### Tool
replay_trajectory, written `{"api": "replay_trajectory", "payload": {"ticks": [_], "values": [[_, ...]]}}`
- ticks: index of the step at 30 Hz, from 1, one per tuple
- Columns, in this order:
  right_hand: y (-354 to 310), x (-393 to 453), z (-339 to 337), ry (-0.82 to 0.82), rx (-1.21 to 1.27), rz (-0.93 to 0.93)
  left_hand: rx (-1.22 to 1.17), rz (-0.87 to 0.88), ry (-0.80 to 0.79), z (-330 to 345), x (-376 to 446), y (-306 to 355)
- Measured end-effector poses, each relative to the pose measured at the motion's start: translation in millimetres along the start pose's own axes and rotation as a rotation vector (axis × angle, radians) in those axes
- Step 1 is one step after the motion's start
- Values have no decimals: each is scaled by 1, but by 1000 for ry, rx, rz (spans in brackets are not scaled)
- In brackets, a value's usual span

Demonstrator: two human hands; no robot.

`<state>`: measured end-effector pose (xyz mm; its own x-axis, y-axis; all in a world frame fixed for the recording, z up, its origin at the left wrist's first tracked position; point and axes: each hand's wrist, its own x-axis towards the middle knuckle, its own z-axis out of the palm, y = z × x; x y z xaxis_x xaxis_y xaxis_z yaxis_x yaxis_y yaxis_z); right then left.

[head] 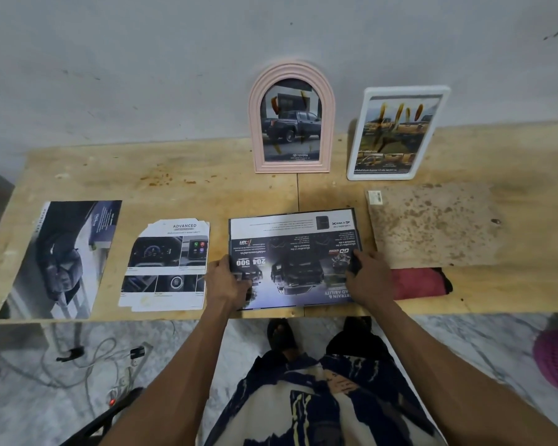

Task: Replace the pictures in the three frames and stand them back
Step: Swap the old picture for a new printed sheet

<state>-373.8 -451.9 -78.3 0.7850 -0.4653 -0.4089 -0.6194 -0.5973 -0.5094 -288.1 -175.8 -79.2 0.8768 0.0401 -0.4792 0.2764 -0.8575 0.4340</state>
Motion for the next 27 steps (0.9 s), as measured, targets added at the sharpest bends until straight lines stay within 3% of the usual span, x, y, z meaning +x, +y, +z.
{"api": "replay_trajectory", "payload": {"ticks": [21, 27], "values": [[-3, -12, 4, -62, -111, 12, 15, 63, -26, -12, 7, 5], [1, -11, -16, 153, 33, -40, -29, 18, 139, -11, -10, 34]]}}
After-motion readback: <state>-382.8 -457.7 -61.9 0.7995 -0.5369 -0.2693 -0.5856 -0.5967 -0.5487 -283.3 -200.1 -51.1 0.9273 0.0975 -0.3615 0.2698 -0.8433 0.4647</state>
